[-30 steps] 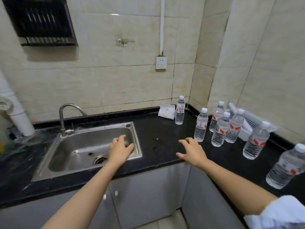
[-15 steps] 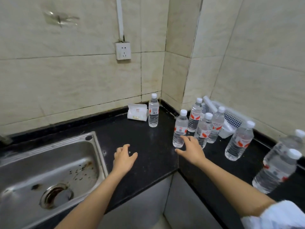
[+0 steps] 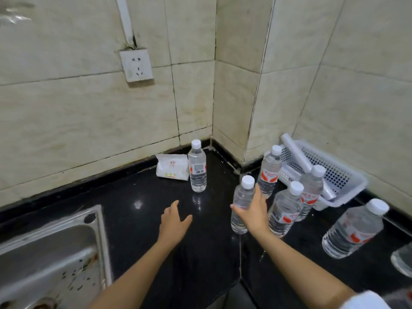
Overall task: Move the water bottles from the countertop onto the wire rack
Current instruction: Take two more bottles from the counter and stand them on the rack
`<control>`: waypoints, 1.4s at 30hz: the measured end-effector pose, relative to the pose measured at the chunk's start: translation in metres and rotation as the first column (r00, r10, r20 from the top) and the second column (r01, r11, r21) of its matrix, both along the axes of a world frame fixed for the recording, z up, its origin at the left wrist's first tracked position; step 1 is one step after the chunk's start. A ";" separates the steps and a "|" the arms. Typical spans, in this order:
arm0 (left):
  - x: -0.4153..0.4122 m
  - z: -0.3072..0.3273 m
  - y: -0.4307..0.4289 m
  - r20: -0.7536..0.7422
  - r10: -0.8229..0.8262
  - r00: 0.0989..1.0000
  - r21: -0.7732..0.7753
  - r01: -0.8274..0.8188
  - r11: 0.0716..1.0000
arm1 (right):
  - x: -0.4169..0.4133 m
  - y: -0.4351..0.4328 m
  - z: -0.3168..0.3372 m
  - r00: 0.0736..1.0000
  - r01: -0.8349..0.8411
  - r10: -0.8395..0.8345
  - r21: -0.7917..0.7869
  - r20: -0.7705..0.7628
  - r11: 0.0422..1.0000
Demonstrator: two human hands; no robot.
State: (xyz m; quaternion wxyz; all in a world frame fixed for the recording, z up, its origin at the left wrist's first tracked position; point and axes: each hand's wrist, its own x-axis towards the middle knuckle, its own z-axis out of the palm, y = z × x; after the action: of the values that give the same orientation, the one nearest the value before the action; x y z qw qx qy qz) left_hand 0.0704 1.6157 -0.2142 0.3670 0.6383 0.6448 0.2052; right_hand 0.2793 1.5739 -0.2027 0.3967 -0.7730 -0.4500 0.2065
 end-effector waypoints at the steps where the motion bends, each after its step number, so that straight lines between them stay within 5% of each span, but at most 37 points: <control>1: 0.004 -0.004 0.007 0.014 0.003 1.000 -0.009 -0.003 1.000 | 0.000 0.004 -0.003 1.000 0.027 -0.027 0.025 -0.013 0.999; 9: 0.040 -0.003 0.082 0.023 -0.024 0.999 0.117 0.021 0.993 | 0.012 0.020 -0.011 0.992 0.016 -0.004 0.096 -0.130 0.995; 14: 0.073 0.015 0.142 0.076 -0.024 0.997 0.301 0.000 0.954 | 0.031 0.025 -0.007 0.972 -0.044 0.045 0.006 -0.233 0.999; 23: 0.101 0.007 0.187 0.253 0.092 0.963 0.209 -0.147 0.967 | 0.042 0.018 -0.021 0.961 0.010 -0.007 0.011 -0.277 1.000; 33: 0.066 0.001 0.145 0.302 -0.271 0.914 0.327 0.168 0.930 | 0.033 0.010 -0.016 0.958 0.007 -0.003 0.012 -0.286 1.000; 42: 0.031 0.009 0.082 0.336 -0.408 0.849 0.172 0.370 0.913 | 0.009 -0.027 -0.006 0.962 0.010 -0.012 -0.010 -0.273 1.000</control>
State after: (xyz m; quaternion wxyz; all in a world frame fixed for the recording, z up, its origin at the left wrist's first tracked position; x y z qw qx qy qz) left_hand 0.1014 1.6973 -0.2048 0.4815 0.7239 0.4112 0.2738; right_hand 0.2881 1.5471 -0.2084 0.4528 -0.7413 -0.3860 0.3106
